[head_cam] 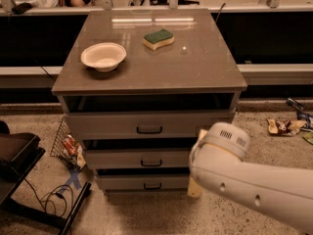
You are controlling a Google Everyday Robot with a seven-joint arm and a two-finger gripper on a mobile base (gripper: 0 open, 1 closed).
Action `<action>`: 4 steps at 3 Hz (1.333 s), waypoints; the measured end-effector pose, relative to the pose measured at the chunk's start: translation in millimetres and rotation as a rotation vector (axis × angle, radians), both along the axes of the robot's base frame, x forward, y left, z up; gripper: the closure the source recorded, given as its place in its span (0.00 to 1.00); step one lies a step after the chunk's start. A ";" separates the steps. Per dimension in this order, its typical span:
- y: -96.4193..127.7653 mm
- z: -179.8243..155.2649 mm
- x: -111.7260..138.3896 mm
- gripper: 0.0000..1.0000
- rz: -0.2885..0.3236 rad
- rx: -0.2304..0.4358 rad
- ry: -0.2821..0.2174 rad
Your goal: Open bottom drawer
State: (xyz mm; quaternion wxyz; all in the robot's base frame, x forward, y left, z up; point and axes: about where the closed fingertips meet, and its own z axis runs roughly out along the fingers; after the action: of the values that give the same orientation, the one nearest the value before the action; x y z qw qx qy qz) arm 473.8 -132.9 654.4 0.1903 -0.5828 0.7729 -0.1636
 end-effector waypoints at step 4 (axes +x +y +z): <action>-37.0 -106.2 -10.6 0.00 -0.060 -0.043 0.076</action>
Offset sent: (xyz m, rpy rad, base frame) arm 0.0028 0.0004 -0.0330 -0.0313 0.0080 -0.0773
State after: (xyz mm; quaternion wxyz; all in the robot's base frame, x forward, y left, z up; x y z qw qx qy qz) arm 463.2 -170.0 548.3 0.1433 -0.5692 0.7929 -0.1638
